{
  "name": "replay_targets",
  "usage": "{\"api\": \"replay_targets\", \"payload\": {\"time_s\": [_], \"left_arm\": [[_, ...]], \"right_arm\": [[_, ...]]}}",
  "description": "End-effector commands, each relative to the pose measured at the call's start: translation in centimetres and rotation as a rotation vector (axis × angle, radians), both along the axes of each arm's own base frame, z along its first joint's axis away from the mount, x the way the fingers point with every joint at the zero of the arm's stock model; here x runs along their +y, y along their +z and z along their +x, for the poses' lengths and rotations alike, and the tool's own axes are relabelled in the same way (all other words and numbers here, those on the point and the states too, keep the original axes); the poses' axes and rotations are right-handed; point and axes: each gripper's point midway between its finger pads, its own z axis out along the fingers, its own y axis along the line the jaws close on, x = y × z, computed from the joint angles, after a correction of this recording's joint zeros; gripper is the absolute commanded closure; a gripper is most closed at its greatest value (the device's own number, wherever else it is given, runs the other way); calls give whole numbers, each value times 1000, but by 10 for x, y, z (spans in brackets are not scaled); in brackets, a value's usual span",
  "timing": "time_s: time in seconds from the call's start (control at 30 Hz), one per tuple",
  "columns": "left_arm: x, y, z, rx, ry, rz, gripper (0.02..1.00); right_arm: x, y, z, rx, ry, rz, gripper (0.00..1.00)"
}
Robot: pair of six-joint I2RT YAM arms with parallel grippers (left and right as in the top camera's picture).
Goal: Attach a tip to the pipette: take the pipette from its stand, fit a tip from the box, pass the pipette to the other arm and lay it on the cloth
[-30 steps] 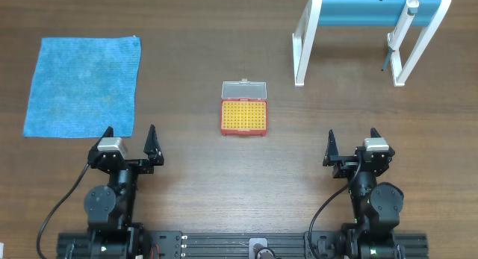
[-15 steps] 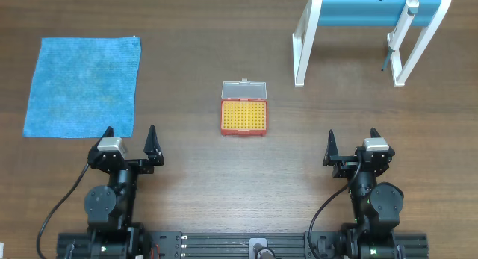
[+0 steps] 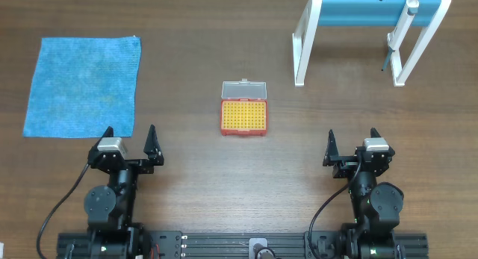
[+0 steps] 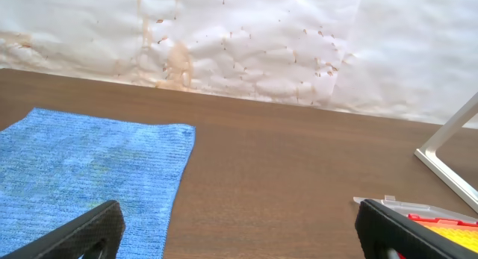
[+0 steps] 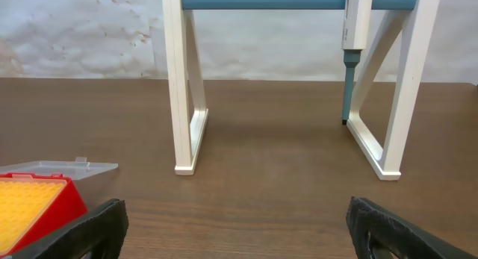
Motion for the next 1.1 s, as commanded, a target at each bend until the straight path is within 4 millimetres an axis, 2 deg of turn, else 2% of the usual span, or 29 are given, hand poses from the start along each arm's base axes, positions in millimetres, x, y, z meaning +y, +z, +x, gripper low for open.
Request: {"api": "replay_targets", "payload": {"time_s": [0.03,0.13,0.23,0.37,0.53,0.63,0.73,0.8,0.9,1.0,1.1], "left_arm": [[-2,-4,0,15,-14,12,20],[-2,-4,0,15,-14,12,20],[-2,-4,0,15,-14,12,20],[-2,-4,0,15,-14,12,18],[-2,-4,0,15,-14,12,20],[-2,-4,0,15,-14,12,20],[-2,-4,0,15,-14,12,20],[-2,-4,0,15,-14,12,20],[-2,-4,0,15,-14,12,20],[-2,-4,0,15,-14,12,20],[-2,-4,0,15,-14,12,20]], "right_arm": [[-4,0,0,-8,-17,-16,42],[-5,1,0,-13,-28,-17,42],[-6,19,0,-43,-30,-18,42],[-12,67,3,-31,-52,-18,42],[-25,130,23,45,-97,-16,42],[-40,156,33,95,-155,-40,42],[-61,176,45,128,-192,-150,42],[-73,184,55,143,-186,-218,42],[-86,184,68,165,-133,-240,42],[-93,174,82,187,-22,-203,42],[-106,153,96,215,81,-149,49]]}}
